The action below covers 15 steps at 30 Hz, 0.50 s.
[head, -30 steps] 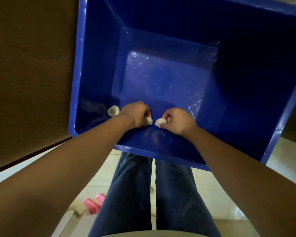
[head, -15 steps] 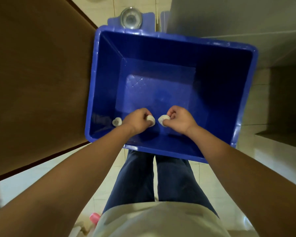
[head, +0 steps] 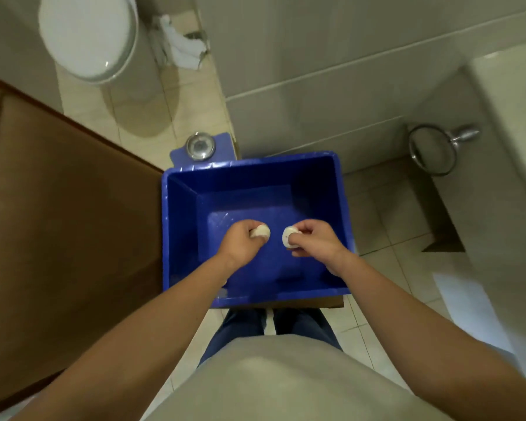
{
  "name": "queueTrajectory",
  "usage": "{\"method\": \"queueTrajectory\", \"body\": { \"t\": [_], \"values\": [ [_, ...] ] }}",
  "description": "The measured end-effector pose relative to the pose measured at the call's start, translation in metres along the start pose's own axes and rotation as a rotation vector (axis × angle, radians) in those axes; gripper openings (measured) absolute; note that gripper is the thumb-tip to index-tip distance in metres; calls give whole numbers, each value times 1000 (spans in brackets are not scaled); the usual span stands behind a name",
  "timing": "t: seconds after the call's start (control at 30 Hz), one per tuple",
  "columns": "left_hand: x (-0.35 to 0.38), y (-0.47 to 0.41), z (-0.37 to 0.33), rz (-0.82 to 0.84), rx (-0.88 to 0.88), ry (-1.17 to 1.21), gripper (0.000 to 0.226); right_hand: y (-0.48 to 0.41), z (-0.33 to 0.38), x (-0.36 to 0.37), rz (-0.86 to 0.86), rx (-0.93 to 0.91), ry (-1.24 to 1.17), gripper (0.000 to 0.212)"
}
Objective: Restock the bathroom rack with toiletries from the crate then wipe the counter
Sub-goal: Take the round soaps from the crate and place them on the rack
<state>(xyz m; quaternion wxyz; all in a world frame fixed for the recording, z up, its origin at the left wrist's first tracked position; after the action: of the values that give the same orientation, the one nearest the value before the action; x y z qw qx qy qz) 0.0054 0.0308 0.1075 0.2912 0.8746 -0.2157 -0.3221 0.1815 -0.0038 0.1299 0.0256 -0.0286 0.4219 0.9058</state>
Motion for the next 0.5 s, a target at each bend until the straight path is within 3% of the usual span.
{"method": "queueTrajectory", "body": {
  "t": [0.37,0.5],
  "values": [
    [-15,33,-99,148,285,44,29,97,28,-41,-362,-183,-353,21],
    [-8,50,-143,259,363,60,24,137,36,-58,-474,-253,-472,21]
  ]
}}
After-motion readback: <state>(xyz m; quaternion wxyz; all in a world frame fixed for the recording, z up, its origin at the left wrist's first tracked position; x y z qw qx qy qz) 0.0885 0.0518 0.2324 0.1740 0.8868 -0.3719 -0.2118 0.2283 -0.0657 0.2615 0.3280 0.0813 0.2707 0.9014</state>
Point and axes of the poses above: each hand's wrist, its own y-axis away from the middle knuckle, its own x-axis out of the palm, z = x × y, the point moved 2 cm from there along -y, towards the middle knuckle, and after that the axes turned 6 degrees about -y, right-handed, at the moved point
